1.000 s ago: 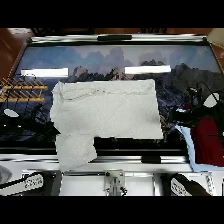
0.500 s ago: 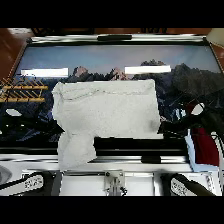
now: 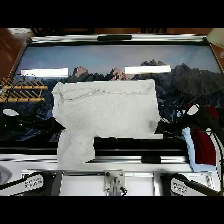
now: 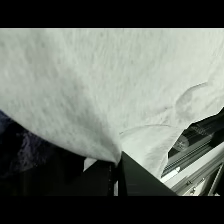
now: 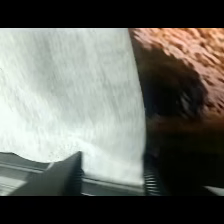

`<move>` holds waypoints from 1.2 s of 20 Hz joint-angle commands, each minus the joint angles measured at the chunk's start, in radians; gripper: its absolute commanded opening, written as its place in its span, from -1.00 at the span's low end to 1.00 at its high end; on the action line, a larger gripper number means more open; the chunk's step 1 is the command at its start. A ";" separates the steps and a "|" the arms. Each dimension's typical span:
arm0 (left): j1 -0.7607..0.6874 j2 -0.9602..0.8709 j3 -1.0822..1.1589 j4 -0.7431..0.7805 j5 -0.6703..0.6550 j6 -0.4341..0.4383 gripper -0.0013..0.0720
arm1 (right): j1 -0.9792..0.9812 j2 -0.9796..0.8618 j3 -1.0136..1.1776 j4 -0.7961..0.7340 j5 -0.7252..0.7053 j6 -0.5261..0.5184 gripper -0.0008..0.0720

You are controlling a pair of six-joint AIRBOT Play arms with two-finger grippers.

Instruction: Fold the shirts.

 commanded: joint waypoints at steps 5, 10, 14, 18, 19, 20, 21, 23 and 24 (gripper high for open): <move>0.040 0.002 0.027 -0.035 -0.020 0.020 -0.87 | 0.000 -0.027 0.000 0.099 0.012 0.002 0.11; 0.039 0.003 0.164 -0.037 -0.136 -0.009 -0.88 | 0.000 0.002 0.085 0.098 0.129 -0.026 -0.78; 0.032 0.138 0.521 -0.036 -0.164 -0.123 -0.89 | -0.001 0.218 0.438 0.093 0.166 -0.052 -0.78; 0.032 0.351 1.067 -0.037 0.101 -0.262 -0.88 | -0.001 0.443 0.972 0.012 0.032 -0.059 -0.78; 0.033 0.402 1.187 -0.037 0.167 -0.262 -0.88 | -0.001 0.491 1.069 0.007 -0.011 -0.046 -0.78; 0.033 0.451 1.279 -0.033 0.235 -0.265 -0.88 | -0.001 0.541 1.152 0.006 -0.042 -0.034 -0.78; 0.035 0.497 1.338 -0.024 0.280 -0.296 -0.88 | -0.001 0.587 1.211 0.002 -0.047 -0.031 -0.78; 0.035 0.600 1.372 0.028 0.319 -0.380 -0.88 | -0.001 0.685 1.243 -0.032 -0.030 -0.008 -0.78; 0.035 0.652 1.366 0.087 0.286 -0.406 -0.88 | -0.001 0.724 1.243 -0.060 -0.016 0.018 -0.78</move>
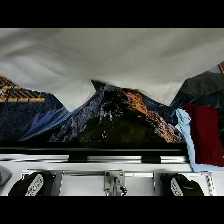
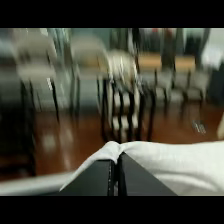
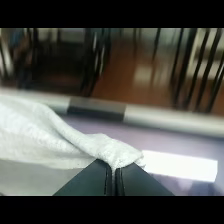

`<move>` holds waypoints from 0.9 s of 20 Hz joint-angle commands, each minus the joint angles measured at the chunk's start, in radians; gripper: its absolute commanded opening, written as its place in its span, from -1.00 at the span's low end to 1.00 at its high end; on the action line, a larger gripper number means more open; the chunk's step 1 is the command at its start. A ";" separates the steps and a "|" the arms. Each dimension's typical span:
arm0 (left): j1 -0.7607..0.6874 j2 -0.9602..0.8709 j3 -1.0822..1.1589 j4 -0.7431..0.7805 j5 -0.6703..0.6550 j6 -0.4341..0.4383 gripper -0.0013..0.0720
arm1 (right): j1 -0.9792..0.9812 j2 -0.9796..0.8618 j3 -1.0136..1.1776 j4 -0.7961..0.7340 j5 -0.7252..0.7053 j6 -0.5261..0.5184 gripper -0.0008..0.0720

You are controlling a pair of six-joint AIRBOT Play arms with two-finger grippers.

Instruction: Fold the shirts.

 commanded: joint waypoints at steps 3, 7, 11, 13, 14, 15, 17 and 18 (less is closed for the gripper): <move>0.001 0.237 0.089 0.291 -0.081 -0.159 -0.88 | 0.000 0.192 0.106 -0.149 0.049 0.076 -0.78; 0.001 0.245 0.080 0.399 -0.220 -0.164 -0.88 | 0.000 0.171 0.105 -0.187 0.227 0.089 -0.78; 0.001 0.212 -0.078 0.369 -0.314 -0.164 -0.88 | 0.000 0.043 0.105 -0.262 0.442 0.100 -0.78; 0.000 0.169 -0.211 0.300 -0.336 -0.164 -0.88 | 0.000 -0.070 0.105 -0.307 0.563 0.103 -0.78; 0.000 0.143 -0.276 0.253 -0.335 -0.164 -0.88 | 0.000 -0.130 0.098 -0.307 0.595 0.119 -0.78; -0.001 0.111 -0.342 0.214 -0.335 -0.159 -0.88 | 0.000 -0.193 0.077 -0.293 0.608 0.138 -0.78; -0.020 0.029 -0.487 0.179 -0.317 -0.109 -0.88 | 0.000 -0.302 -0.023 -0.230 0.593 0.169 -0.78; -0.037 -0.019 -0.562 0.179 -0.277 -0.107 -0.88 | 0.001 -0.349 -0.097 -0.196 0.559 0.185 -0.78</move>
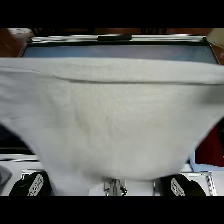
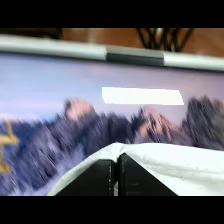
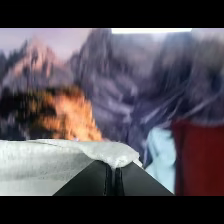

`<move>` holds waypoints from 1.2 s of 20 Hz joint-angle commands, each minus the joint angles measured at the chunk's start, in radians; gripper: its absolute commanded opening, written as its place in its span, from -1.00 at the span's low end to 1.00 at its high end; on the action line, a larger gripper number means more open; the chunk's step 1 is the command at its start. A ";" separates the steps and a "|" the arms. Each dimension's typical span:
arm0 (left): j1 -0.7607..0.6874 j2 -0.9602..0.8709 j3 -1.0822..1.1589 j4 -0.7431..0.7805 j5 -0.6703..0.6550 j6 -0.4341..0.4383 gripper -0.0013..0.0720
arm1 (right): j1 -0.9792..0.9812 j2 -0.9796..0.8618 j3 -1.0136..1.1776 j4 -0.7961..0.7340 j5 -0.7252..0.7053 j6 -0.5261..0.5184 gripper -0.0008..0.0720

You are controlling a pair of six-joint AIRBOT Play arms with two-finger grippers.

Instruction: Fold the shirts.

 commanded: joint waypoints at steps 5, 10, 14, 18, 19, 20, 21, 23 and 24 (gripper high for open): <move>-0.179 -0.448 -0.314 -0.058 0.389 0.193 -0.88 | 0.000 -0.434 -0.387 0.142 -0.537 0.102 -0.78; -0.286 -0.853 -0.159 -0.113 0.709 0.137 -0.87 | 0.000 -0.716 -0.387 0.326 -0.872 -0.023 -0.78; -0.339 -1.035 -0.038 -0.157 0.890 0.137 -0.87 | 0.040 -0.795 -0.387 0.313 -1.107 -0.123 -0.78; -0.371 -1.099 -0.026 -0.155 0.909 0.137 -0.87 | 0.119 -0.856 -0.387 0.249 -1.218 -0.136 -0.78; -0.365 -1.101 -0.026 -0.150 0.861 0.137 -0.87 | 0.131 -0.861 -0.387 0.218 -1.207 -0.134 -0.78; -0.354 -1.096 -0.026 -0.140 0.813 0.137 -0.87 | 0.135 -0.856 -0.387 0.205 -1.190 -0.128 -0.78; -0.335 -1.084 -0.021 -0.132 0.746 0.147 -0.87 | 0.133 -0.843 -0.387 0.202 -1.163 -0.128 -0.78; -0.290 -1.049 -0.001 -0.131 0.581 0.222 -0.87 | 0.113 -0.795 -0.387 0.188 -1.093 -0.121 -0.78; -0.269 -1.030 0.004 -0.127 0.505 0.223 -0.87 | 0.098 -0.773 -0.387 0.177 -1.040 -0.113 -0.78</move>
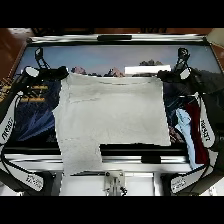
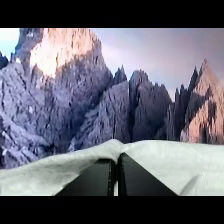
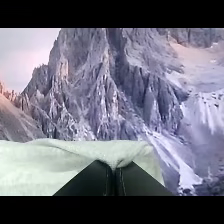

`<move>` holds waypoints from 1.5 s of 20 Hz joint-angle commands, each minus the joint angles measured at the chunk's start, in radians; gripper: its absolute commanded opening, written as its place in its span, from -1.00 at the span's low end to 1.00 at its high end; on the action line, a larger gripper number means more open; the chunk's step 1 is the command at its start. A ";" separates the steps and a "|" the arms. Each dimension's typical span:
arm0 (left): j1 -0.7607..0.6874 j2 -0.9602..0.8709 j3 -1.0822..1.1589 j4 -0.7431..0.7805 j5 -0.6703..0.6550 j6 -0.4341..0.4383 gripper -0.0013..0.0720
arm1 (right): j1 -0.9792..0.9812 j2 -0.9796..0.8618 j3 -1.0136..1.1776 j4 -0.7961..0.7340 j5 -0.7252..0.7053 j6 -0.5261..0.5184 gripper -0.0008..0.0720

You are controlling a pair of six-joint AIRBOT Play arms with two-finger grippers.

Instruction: Fold the shirts.

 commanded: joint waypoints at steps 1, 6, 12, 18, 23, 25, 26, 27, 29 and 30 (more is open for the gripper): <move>0.064 0.039 0.018 0.009 -0.293 0.050 -0.87 | -0.027 0.047 0.000 -0.039 0.162 0.018 -0.78; 0.081 0.030 -0.066 0.064 -0.608 -0.011 -0.88 | -0.019 0.010 -0.074 -0.151 0.476 0.124 -0.78; 0.089 0.036 -0.069 0.146 -0.645 -0.039 -0.88 | -0.040 0.046 -0.081 -0.163 0.535 0.128 -0.78; 0.103 0.021 -0.071 0.173 -0.734 -0.038 -0.88 | -0.039 0.043 -0.082 -0.203 0.611 0.103 -0.78; 0.106 0.017 -0.138 0.172 -0.737 -0.051 -0.76 | -0.044 0.012 -0.064 -0.197 0.696 0.110 -0.44; 0.116 0.018 -0.116 0.173 -0.794 -0.072 0.63 | -0.053 0.046 -0.028 -0.196 0.803 0.093 0.28; 0.124 0.021 -0.098 0.173 -0.839 -0.076 0.64 | -0.058 0.071 -0.008 -0.206 0.857 0.079 0.28; 0.134 0.028 -0.076 0.175 -0.886 -0.098 0.62 | -0.065 0.104 0.013 -0.238 0.914 0.074 0.28; 0.162 0.070 -0.049 0.177 -0.994 -0.120 0.29 | -0.087 0.187 0.023 -0.307 1.007 0.073 0.28; 0.177 0.104 -0.058 0.177 -1.030 -0.118 0.24 | -0.109 0.230 0.022 -0.324 1.048 0.069 0.28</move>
